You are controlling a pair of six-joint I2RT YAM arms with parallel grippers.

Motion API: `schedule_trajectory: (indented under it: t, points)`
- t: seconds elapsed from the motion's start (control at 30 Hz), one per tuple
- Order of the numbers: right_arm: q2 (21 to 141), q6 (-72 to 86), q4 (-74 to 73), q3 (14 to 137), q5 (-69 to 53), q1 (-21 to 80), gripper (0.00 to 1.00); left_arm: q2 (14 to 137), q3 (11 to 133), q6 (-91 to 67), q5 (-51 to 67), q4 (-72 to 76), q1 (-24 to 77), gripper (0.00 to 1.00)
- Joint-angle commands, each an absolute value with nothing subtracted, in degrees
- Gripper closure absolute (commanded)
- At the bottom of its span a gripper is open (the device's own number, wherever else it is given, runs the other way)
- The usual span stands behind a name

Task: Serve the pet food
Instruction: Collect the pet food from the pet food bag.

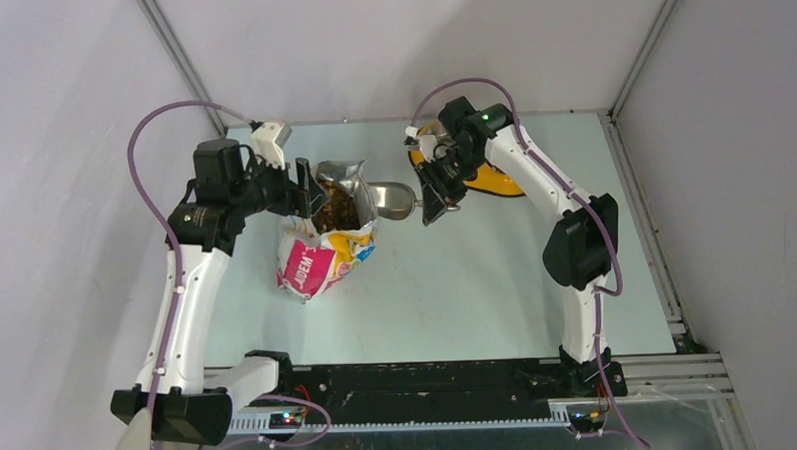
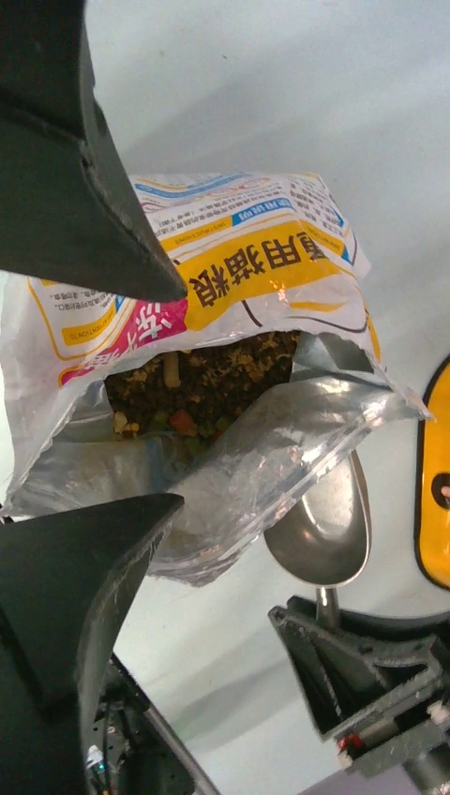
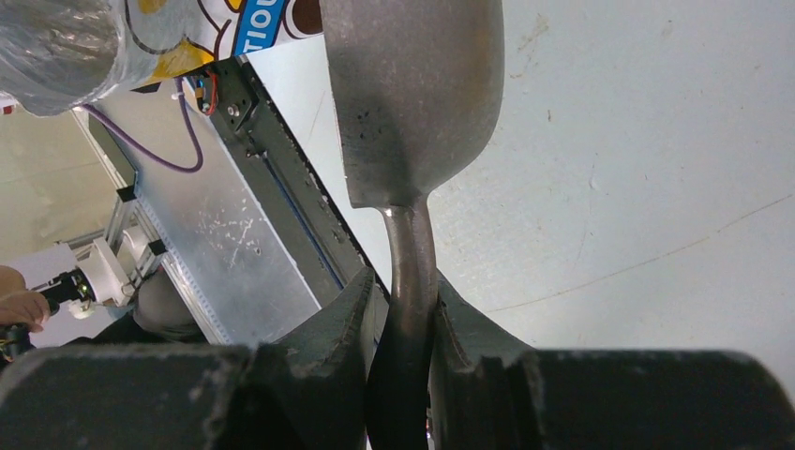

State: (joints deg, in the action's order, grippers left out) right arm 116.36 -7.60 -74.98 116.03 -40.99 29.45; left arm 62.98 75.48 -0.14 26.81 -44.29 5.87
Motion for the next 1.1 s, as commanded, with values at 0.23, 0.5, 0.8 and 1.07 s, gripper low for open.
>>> schedule_trajectory:
  t: [0.23, 0.5, 0.8, 1.07]
  points:
    - [117.3, -6.0, -70.8, 119.5, -50.3, 32.6, 1.00, 67.2, 78.4, 2.0, 8.8, -46.5, 9.0, 0.26]
    - [119.1, -4.9, -72.0, 125.5, -48.5, 33.2, 1.00, 69.5, 80.0, 1.2, -2.9, -47.0, 9.0, 0.99]
    - [112.1, -0.3, -65.0, 117.1, -34.4, 25.6, 1.00, 68.0, 87.7, 3.3, -14.6, -46.2, 9.2, 1.00]
    - [109.5, 0.2, -63.1, 110.8, -34.0, 26.1, 1.00, 70.0, 85.0, 3.3, -22.1, -45.3, 9.5, 1.00]
